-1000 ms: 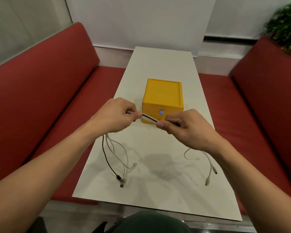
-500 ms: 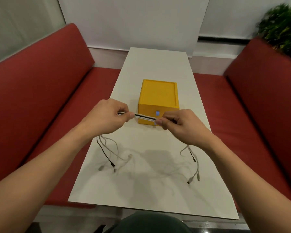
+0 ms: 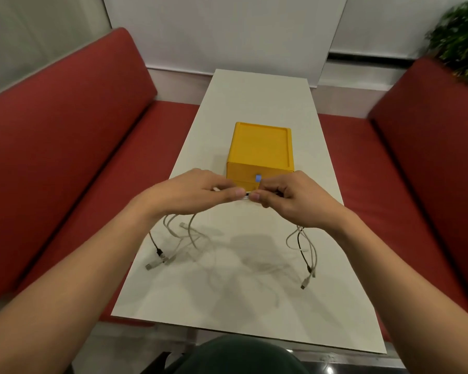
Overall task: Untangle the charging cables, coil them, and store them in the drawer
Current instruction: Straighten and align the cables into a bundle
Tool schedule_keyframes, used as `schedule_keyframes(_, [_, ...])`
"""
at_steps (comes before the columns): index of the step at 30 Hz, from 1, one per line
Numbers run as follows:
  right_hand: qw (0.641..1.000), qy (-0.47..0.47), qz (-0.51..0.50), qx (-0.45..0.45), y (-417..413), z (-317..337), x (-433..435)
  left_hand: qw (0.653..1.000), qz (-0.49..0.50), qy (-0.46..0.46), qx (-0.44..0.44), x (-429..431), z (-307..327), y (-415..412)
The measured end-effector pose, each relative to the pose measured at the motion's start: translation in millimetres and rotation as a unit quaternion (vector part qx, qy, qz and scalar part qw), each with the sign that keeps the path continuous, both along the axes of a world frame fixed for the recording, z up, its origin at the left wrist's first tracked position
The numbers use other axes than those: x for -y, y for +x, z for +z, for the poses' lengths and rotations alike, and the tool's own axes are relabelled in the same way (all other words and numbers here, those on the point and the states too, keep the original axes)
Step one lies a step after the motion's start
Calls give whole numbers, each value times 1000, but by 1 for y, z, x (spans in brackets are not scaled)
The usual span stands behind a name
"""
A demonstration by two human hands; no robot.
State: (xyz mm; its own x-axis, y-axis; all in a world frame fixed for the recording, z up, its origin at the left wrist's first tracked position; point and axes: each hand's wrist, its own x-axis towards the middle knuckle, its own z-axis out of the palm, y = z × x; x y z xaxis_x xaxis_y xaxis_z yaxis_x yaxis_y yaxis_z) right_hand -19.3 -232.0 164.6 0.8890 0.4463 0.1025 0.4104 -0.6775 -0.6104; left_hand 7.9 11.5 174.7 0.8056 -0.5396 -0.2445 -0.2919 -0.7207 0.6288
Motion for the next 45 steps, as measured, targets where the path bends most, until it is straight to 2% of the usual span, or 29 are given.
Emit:
schedule_keyframes(2, [1000, -2, -1, -1, 3, 3, 0, 993, -35, -97, -62, 11, -3, -3])
schedule_keyframes(4, [1000, -10, -6, -8, 6, 6, 2, 988, -28, -132, -69, 15, -6, -3])
schedule_keyframes(7, [997, -46, -4, -56, 8, 7, 9, 995, -25, -96, -33, 17, -2, 3])
schedule_keyframes(11, [988, -1, -7, -153, 8, 4, 25, 998, -4, -60, -19, 20, 5, 6])
schedule_keyframes(15, [995, -22, -56, -78, 6, -1, 24, 996, 19, -84, -25, 23, 6, 4])
schedule_keyframes(20, [995, -85, -43, 29, 1, -1, 21, 996, 33, -79, -10, 23, 16, 6])
schedule_keyframes(25, [998, -46, -28, 14, 3, -1, 23, 996, 36, -73, -26, 23, 14, 3])
schedule_keyframes(30, [991, -29, 0, 129, 5, -5, 25, 997, 34, -57, -34, 20, 14, 4])
schedule_keyframes(32, [988, -45, -10, 144, 5, -5, 22, 998, 35, -50, -28, 20, 13, 4])
schedule_keyframes(38, [997, -50, -33, 51, 7, -3, 18, 999, 29, -32, -17, 15, 17, 7])
schedule_keyframes(43, [993, 64, -28, -97, 6, 3, 19, 1000, 14, -15, -11, 13, 21, 6])
schedule_keyframes(45, [990, 48, 4, -132, 5, 5, 22, 999, -2, -23, -31, 11, 21, 3])
